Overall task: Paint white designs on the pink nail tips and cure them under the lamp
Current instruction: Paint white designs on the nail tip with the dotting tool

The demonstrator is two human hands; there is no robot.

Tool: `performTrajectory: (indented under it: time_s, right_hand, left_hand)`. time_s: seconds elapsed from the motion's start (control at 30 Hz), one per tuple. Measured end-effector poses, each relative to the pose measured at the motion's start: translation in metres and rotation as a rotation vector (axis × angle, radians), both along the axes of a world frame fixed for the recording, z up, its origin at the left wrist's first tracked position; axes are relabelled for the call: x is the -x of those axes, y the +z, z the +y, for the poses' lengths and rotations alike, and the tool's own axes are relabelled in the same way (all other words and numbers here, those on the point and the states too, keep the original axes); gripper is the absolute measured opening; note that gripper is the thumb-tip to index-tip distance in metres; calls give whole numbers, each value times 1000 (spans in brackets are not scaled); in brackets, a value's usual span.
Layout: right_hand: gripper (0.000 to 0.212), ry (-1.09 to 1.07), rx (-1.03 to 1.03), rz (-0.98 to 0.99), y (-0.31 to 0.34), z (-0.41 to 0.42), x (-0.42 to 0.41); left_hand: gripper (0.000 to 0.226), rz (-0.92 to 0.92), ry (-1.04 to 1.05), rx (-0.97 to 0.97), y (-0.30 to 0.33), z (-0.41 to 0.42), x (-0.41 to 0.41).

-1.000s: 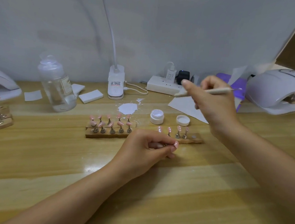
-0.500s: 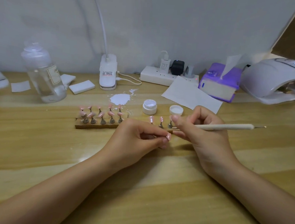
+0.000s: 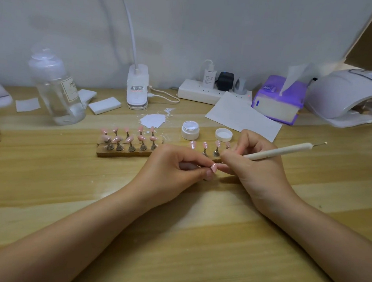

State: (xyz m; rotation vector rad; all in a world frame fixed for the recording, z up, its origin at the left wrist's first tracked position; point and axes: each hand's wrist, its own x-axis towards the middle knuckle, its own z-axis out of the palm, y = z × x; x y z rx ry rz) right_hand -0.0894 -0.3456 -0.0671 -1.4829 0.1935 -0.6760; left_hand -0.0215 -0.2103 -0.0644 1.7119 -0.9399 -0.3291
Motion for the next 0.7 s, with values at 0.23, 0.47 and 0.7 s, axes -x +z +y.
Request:
performTrajectory:
  time_s: [0.23,0.47,0.7]
  right_hand:
    - [41,6,3,11,0,0,-1]
    - [39,16,-32,19,1,1,-1]
    - [40,11,-29,24,0,0,-2]
  left_hand:
    - [13,-15,15,-16,0,-1,-1]
    - [14,-24,19,-23,0,-1,-1]
    - [14,-25,22,-9,-1,-2,-1]
